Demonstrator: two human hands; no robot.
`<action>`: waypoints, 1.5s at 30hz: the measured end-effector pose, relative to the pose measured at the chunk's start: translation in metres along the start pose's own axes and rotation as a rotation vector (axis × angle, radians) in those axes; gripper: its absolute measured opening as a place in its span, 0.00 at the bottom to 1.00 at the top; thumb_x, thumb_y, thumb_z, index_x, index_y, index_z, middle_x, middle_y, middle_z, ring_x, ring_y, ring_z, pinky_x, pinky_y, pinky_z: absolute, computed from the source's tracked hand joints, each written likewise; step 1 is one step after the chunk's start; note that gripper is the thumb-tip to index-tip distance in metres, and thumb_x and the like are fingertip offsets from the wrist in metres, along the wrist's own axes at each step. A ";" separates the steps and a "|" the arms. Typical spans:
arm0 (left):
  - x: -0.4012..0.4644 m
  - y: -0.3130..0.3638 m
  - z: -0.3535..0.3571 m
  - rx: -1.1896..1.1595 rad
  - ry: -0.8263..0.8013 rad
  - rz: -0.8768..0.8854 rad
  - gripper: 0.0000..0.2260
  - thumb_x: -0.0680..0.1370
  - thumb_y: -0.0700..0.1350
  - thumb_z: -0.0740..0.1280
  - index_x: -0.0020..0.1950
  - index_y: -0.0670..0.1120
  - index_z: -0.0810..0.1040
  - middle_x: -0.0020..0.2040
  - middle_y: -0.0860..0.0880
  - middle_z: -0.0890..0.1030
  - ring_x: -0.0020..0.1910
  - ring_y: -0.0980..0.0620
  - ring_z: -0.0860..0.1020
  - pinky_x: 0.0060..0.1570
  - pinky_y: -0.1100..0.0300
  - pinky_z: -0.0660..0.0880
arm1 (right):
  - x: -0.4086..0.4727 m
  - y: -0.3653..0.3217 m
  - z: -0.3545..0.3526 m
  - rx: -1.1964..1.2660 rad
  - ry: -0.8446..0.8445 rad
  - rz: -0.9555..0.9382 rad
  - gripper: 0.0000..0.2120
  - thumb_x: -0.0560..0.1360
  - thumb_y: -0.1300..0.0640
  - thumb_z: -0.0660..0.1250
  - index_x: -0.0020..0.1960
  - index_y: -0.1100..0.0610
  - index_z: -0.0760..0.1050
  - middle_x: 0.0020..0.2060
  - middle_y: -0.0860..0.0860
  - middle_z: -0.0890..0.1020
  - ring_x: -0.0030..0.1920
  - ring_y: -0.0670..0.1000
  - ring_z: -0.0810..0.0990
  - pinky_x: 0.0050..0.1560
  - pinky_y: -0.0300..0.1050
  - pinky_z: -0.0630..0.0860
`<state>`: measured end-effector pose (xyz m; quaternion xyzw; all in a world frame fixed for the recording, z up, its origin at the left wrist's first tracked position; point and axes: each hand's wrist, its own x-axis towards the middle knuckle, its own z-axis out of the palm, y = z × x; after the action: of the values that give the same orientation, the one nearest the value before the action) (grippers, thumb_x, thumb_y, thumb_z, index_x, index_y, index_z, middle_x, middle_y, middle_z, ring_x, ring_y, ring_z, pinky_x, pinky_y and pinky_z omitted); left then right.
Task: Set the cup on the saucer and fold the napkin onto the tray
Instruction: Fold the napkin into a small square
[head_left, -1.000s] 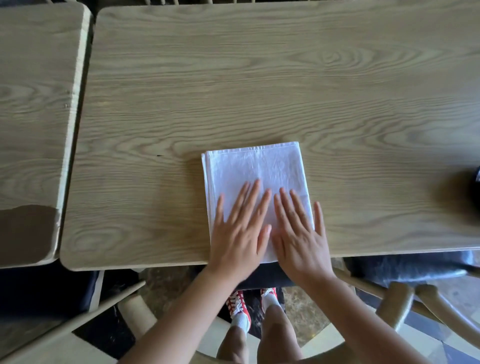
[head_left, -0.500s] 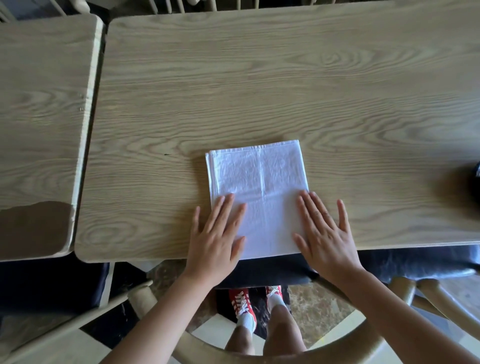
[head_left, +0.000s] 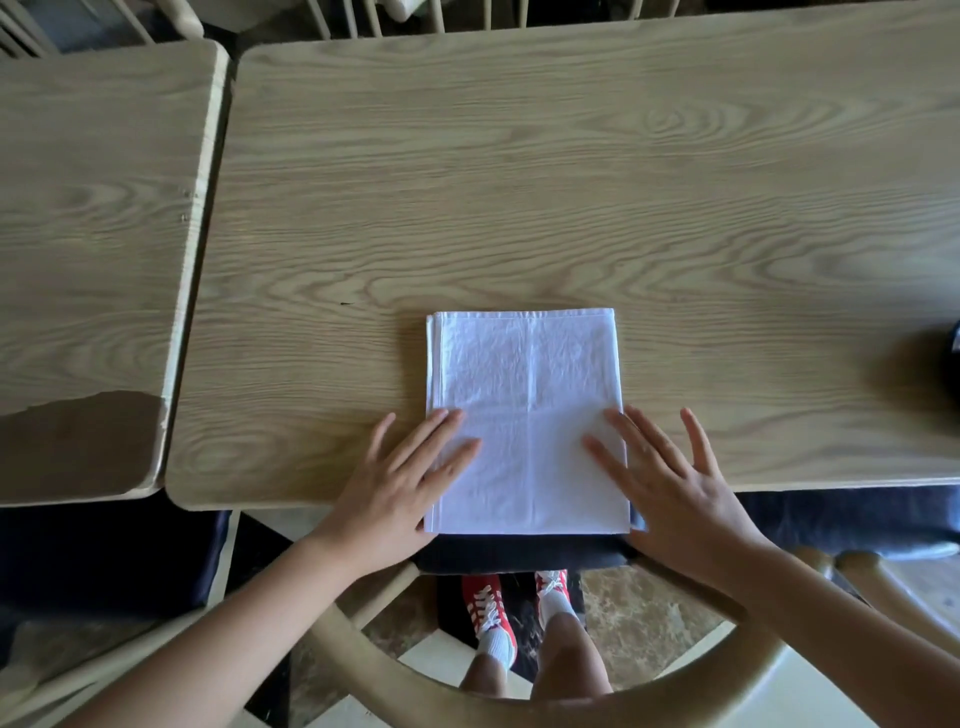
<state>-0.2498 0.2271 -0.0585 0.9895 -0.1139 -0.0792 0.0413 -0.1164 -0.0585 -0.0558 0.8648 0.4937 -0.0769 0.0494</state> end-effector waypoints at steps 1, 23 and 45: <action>-0.001 -0.003 -0.001 -0.010 0.010 0.023 0.45 0.61 0.47 0.73 0.75 0.47 0.56 0.75 0.42 0.56 0.75 0.45 0.54 0.67 0.36 0.58 | 0.002 0.003 0.000 0.007 0.038 -0.018 0.52 0.55 0.46 0.78 0.74 0.51 0.58 0.71 0.58 0.62 0.72 0.56 0.58 0.70 0.65 0.48; 0.026 0.005 0.005 -0.512 0.605 -0.433 0.14 0.68 0.33 0.63 0.50 0.46 0.76 0.44 0.47 0.83 0.45 0.48 0.80 0.51 0.49 0.73 | 0.036 -0.008 -0.002 0.697 0.545 0.532 0.14 0.67 0.56 0.57 0.42 0.56 0.81 0.40 0.49 0.82 0.49 0.45 0.72 0.66 0.58 0.58; 0.076 0.012 -0.002 -0.441 0.687 -0.919 0.13 0.76 0.50 0.58 0.45 0.43 0.77 0.37 0.48 0.81 0.39 0.43 0.77 0.44 0.55 0.61 | 0.075 -0.019 -0.007 0.688 0.545 0.947 0.11 0.73 0.49 0.62 0.39 0.55 0.76 0.29 0.46 0.75 0.41 0.48 0.69 0.64 0.49 0.54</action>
<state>-0.1793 0.1978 -0.0668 0.8744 0.3633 0.2126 0.2412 -0.0950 0.0158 -0.0629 0.9440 0.0008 0.0218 -0.3292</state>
